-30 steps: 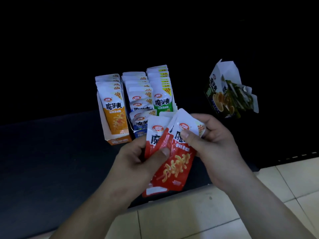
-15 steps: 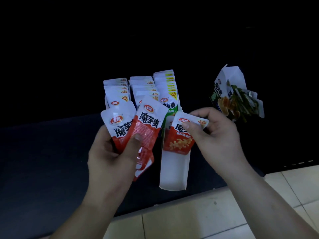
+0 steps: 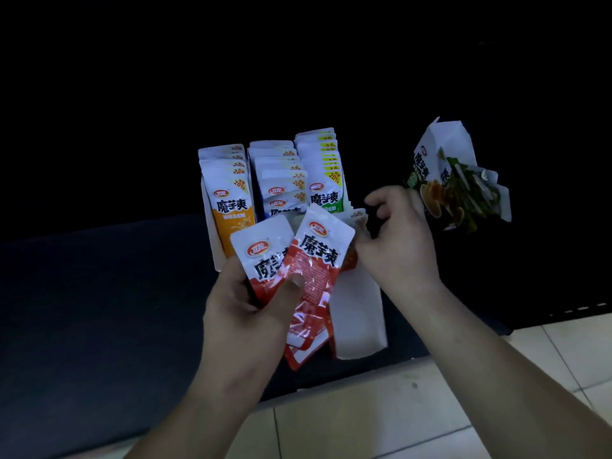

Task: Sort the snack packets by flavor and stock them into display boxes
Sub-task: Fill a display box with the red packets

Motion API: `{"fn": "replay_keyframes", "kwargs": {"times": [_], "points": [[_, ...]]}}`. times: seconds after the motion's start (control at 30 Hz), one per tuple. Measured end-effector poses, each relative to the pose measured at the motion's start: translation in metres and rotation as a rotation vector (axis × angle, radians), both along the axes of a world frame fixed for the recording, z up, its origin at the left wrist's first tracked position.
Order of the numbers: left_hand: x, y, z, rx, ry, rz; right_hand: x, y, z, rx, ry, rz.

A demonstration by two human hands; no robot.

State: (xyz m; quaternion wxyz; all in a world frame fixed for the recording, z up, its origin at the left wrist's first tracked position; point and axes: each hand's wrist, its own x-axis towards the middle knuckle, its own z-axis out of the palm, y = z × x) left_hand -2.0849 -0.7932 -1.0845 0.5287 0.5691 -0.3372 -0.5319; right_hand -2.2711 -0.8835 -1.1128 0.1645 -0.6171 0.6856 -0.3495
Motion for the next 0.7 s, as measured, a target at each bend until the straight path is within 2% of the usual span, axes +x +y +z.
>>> {"fn": "replay_keyframes", "kwargs": {"times": [0.1,0.23,0.33,0.4,0.53,0.7], "points": [[-0.003,0.001,-0.004,0.015,0.034,-0.019,-0.001,0.019,0.01,0.034,-0.376,-0.11],[-0.011,0.002,-0.004,-0.003,0.086,-0.057,0.006,0.058,0.033,0.287,-0.794,-0.101],[-0.019,0.004,-0.001,-0.032,0.104,-0.1,0.012,0.069,0.034,0.396,-0.853,-0.067],[-0.021,0.006,0.0,-0.042,0.107,-0.128,0.014,0.068,0.032,0.368,-0.873,-0.088],[-0.018,0.006,0.003,-0.013,0.245,-0.147,0.008,0.063,0.03,0.273,-0.855,-0.121],[-0.022,-0.017,-0.013,0.089,0.378,-0.259,0.008,0.07,0.036,0.215,-0.842,-0.051]]}}
